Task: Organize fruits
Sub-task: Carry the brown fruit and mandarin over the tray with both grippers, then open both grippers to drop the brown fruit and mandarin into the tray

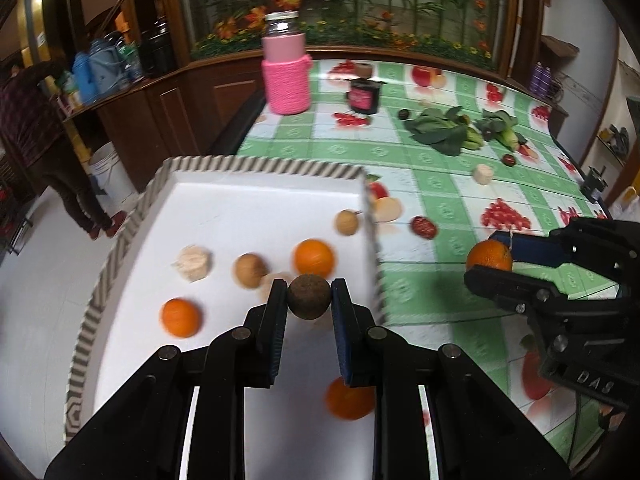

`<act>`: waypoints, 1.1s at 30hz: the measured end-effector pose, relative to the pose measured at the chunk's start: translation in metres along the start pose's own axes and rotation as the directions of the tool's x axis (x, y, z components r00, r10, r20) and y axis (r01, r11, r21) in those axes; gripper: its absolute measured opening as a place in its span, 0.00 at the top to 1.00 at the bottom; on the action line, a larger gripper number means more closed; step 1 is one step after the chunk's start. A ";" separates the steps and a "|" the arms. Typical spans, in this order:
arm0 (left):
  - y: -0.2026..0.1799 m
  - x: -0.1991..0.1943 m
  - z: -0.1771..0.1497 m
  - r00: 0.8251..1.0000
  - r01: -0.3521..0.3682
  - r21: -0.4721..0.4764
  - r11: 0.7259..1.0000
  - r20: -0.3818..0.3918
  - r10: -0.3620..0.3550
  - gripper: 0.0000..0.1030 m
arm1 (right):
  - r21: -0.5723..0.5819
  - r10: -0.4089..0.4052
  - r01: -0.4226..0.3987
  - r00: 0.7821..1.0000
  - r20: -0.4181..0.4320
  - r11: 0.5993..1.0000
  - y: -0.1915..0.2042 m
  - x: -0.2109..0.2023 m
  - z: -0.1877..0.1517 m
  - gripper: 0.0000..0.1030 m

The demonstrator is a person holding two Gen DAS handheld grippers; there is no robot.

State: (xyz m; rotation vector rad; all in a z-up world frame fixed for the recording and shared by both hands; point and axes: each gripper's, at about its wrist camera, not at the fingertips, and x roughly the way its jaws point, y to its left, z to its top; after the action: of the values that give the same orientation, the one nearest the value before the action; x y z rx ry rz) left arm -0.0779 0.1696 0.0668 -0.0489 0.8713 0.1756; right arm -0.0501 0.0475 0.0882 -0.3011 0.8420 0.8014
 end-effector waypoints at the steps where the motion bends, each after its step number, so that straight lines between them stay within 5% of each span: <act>1: 0.006 0.000 -0.002 1.000 -0.004 -0.008 1.000 -0.004 0.004 0.81 | -0.009 0.006 -0.006 1.000 -0.001 1.000 0.004 0.003 0.002 0.68; 13: 0.058 0.019 -0.028 0.994 -0.048 -0.099 0.994 -0.099 0.038 0.81 | -0.092 0.081 -0.086 0.995 -0.063 0.992 0.047 0.047 0.024 0.68; 33: 0.055 0.041 -0.021 0.985 -0.065 -0.104 0.992 -0.168 0.047 0.79 | -0.043 0.109 -0.114 0.990 -0.093 0.993 0.043 0.095 0.039 0.66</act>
State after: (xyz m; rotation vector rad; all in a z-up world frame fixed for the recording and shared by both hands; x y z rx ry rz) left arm -0.0773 0.2267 0.0241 -0.1427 1.0289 0.2746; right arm -0.0224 0.1462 0.0439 -0.3371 0.9317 0.9186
